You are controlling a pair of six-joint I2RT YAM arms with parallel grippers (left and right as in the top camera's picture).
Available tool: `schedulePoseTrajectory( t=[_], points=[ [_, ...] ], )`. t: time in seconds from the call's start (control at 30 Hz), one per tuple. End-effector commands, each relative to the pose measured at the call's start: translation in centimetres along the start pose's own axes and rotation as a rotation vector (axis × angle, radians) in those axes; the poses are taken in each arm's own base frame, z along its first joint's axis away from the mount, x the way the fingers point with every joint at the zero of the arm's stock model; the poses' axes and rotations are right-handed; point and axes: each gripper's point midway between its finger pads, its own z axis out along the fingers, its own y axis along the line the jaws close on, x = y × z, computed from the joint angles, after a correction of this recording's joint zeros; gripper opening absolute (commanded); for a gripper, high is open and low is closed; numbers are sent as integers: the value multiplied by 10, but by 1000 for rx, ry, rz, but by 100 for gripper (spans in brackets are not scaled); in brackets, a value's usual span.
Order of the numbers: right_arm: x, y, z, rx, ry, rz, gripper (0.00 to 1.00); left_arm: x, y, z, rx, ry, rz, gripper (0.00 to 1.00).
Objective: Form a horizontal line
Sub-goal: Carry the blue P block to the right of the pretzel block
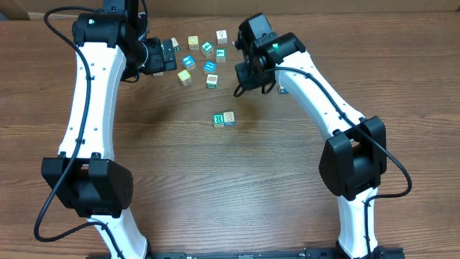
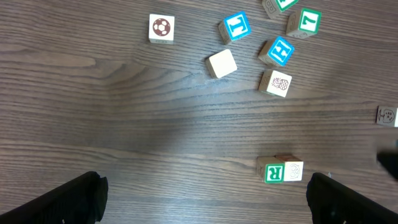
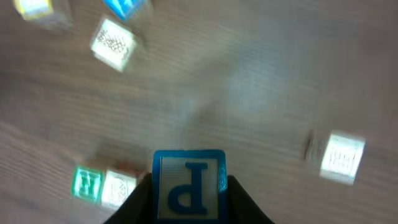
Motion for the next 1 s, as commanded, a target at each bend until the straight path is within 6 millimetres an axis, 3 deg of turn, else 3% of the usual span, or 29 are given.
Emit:
schedulePoseTrajectory(
  t=[0.0, 0.2, 0.5, 0.73, 0.97],
  points=[
    [14, -5, -9, 23, 49, 155, 20, -1, -2, 1, -4, -2, -4, 100],
    [45, -9, 22, 43, 128, 212, 20, -1, -2, 1, -4, -2, -4, 100],
    [70, -12, 58, 52, 158, 253, 21, -1, -2, 1, -4, -2, -4, 100],
    [80, 4, 69, 46, 162, 215, 22, -1, -2, 1, -4, -2, -4, 100],
    [79, 7, 71, 42, 156, 208, 37, -1, -2, 1, -4, -2, -4, 100]
  ],
)
